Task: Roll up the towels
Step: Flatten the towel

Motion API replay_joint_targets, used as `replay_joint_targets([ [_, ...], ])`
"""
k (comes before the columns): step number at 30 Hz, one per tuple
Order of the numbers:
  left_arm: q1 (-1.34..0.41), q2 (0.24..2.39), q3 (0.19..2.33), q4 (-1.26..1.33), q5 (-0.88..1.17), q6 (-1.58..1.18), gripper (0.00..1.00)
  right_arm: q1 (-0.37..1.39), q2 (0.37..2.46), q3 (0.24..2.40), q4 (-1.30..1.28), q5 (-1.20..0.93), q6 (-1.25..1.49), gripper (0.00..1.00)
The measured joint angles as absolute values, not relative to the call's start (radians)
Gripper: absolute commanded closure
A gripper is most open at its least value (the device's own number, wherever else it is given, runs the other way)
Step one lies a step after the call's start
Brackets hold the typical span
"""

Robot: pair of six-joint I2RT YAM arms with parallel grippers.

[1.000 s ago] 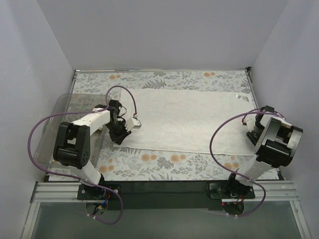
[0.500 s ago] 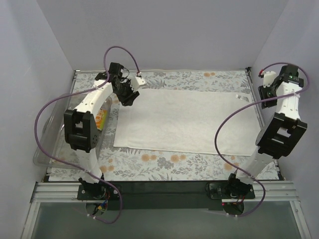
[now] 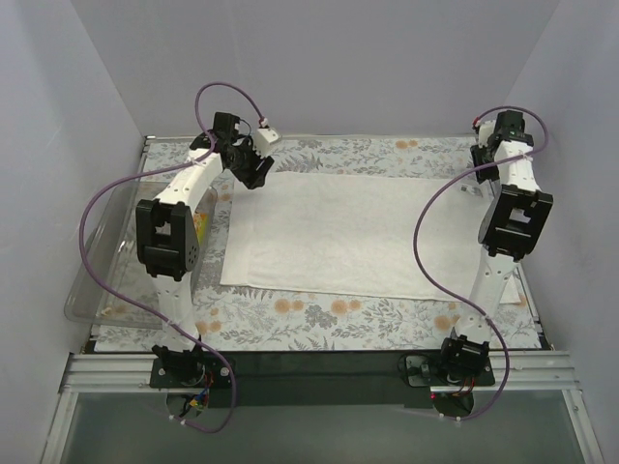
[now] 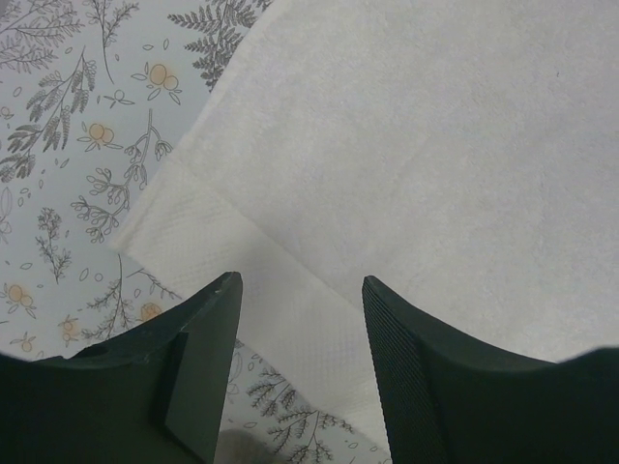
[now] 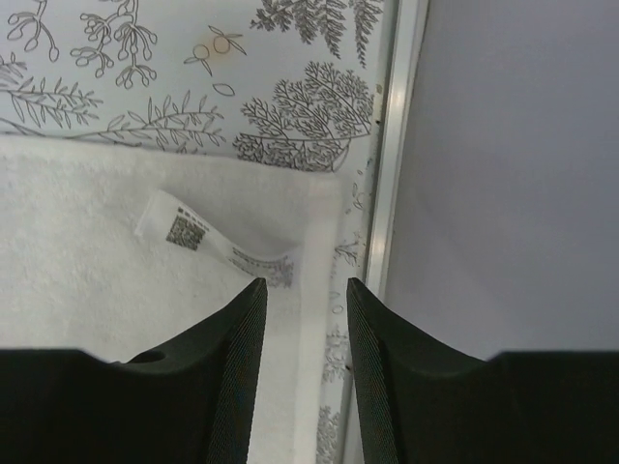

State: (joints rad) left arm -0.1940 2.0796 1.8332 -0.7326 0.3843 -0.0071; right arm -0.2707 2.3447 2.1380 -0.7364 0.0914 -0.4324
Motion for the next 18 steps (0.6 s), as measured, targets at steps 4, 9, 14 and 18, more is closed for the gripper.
replay_joint_targets([
  [4,-0.184,2.077,1.811,-0.725,0.398,-0.015,0.49,-0.254,2.395,2.145,-0.700,0.111,-0.397,0.62],
  [9,-0.159,2.077,1.819,-0.749,0.431,-0.015,0.48,-0.260,2.407,2.119,-0.642,0.134,-0.363,0.62],
  [14,-0.143,2.077,1.859,-0.785,0.455,-0.010,0.48,-0.264,2.411,2.098,-0.601,0.136,-0.340,0.62],
  [18,-0.144,2.077,1.877,-0.795,0.461,0.008,0.48,-0.266,2.419,2.098,-0.573,0.134,-0.334,0.61],
])
